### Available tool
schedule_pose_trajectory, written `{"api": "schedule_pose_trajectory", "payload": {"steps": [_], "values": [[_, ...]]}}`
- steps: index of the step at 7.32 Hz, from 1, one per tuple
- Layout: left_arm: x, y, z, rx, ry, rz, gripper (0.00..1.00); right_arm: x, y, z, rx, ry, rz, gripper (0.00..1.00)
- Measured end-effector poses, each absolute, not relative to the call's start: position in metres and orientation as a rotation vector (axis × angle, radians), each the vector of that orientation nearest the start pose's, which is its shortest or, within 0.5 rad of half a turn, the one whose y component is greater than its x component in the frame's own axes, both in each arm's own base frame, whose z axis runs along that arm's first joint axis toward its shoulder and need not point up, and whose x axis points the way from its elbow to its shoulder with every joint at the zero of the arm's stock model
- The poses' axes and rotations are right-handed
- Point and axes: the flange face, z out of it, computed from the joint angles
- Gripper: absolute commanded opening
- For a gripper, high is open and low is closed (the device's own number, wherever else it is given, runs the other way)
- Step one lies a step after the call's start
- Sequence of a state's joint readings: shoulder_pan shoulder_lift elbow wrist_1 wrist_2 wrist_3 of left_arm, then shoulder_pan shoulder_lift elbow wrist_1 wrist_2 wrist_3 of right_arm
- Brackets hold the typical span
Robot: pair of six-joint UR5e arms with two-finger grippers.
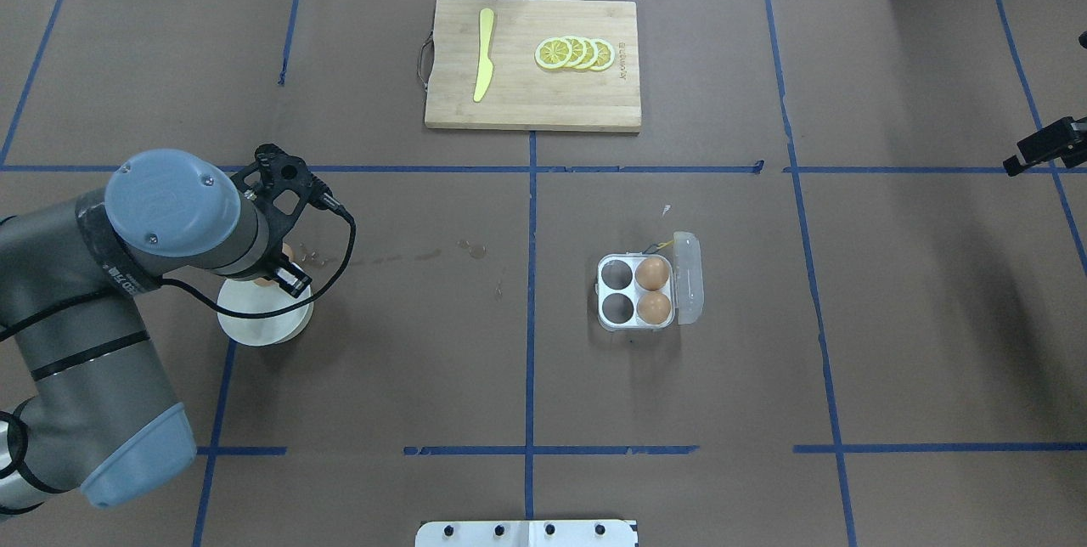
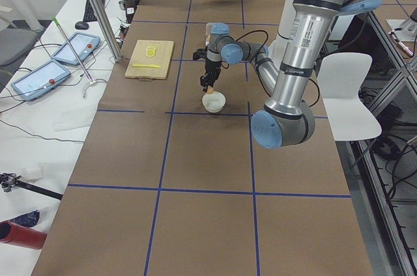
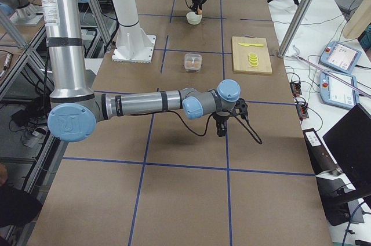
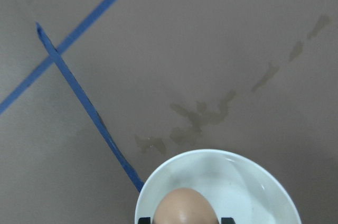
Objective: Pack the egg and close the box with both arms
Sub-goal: 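Lift the egg with the left gripper and carry it to the egg box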
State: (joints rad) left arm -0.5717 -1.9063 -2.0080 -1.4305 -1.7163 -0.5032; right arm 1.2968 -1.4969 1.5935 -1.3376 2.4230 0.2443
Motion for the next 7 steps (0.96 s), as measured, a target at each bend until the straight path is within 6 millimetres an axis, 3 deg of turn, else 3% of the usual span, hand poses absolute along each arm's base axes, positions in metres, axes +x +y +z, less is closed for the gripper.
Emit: {"api": "schedule_pose_trajectory", "payload": {"steps": [1,4,7], "values": [[0.414,-0.405,0.294,0.368,0.575,0.497,0.0,-0.09,-0.533,0.577,0.084,-0.897,-0.17,1.0],[0.472,-0.414,0.241,0.231,0.796,0.274,0.0,-0.092,-0.534,0.573,0.087,-0.905,-0.176,1.0],[0.533,-0.394,0.21,0.003,1.123,0.012,0.0,-0.093,-0.534,0.57,0.092,-0.908,-0.178,1.0]]}}
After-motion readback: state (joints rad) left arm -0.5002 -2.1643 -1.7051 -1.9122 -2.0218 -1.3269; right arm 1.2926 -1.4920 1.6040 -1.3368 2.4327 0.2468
